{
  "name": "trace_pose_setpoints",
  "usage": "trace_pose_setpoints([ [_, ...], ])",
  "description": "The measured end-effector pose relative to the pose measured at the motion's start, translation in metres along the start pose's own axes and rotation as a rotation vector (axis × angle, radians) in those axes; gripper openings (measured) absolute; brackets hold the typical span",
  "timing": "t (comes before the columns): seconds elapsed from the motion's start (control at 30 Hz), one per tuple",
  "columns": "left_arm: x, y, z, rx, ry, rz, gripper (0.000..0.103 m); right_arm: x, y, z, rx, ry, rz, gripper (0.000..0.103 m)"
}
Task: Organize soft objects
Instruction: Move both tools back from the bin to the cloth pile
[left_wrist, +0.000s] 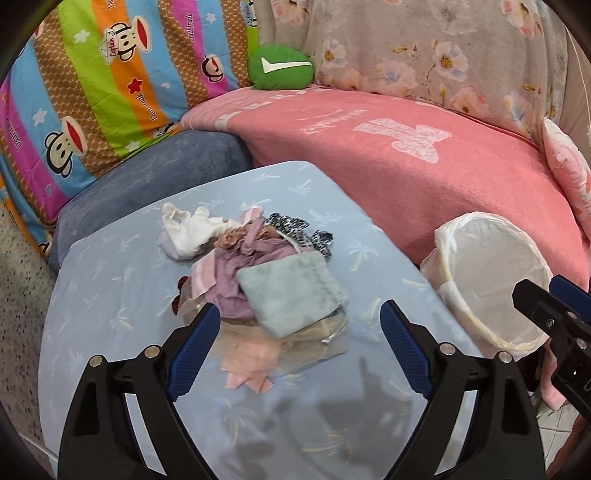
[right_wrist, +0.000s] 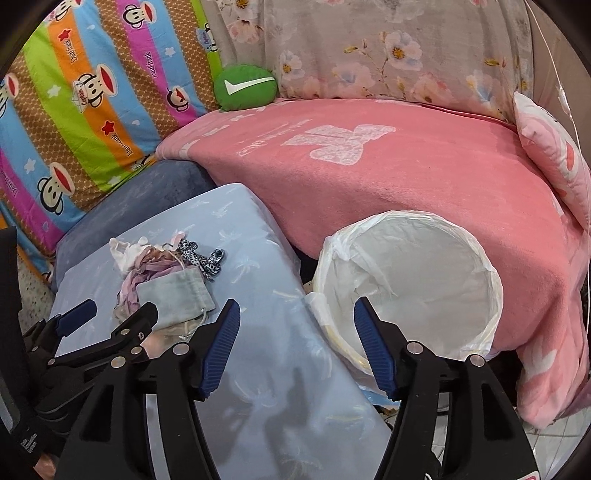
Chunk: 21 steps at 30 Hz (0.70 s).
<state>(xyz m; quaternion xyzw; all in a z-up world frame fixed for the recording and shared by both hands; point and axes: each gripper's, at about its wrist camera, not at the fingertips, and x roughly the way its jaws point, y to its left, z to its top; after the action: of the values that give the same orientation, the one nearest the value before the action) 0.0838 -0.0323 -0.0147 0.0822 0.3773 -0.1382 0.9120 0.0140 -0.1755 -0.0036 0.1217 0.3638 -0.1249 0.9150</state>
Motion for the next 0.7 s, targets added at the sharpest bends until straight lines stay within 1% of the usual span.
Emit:
trace_pose_setpoints([
  [0.2, 0.002, 0.022, -0.008, -0.038, 0.021, 0.018, 0.085, 0.005, 0.018, -0.004, -0.032, 0.016, 0.010, 0.064],
  [0.3, 0.002, 0.033, -0.013, -0.059, 0.023, 0.025, 0.085, 0.007, 0.028, -0.005, -0.050, 0.015, 0.009, 0.069],
  [0.37, 0.003, 0.042, -0.015, -0.078, 0.026, 0.031, 0.085, 0.010, 0.035, -0.006, -0.064, 0.019, 0.014, 0.069],
  [0.43, 0.005, 0.050, -0.016, -0.096, 0.035, 0.033, 0.085, 0.014, 0.042, -0.006, -0.078, 0.022, 0.016, 0.074],
  [0.6, 0.009, 0.071, -0.021, -0.138, 0.039, 0.042, 0.085, 0.027, 0.065, -0.008, -0.124, 0.032, 0.033, 0.075],
  [0.7, 0.010, 0.082, -0.024, -0.150, 0.041, 0.060, 0.085, 0.037, 0.080, -0.010, -0.148, 0.042, 0.049, 0.077],
])
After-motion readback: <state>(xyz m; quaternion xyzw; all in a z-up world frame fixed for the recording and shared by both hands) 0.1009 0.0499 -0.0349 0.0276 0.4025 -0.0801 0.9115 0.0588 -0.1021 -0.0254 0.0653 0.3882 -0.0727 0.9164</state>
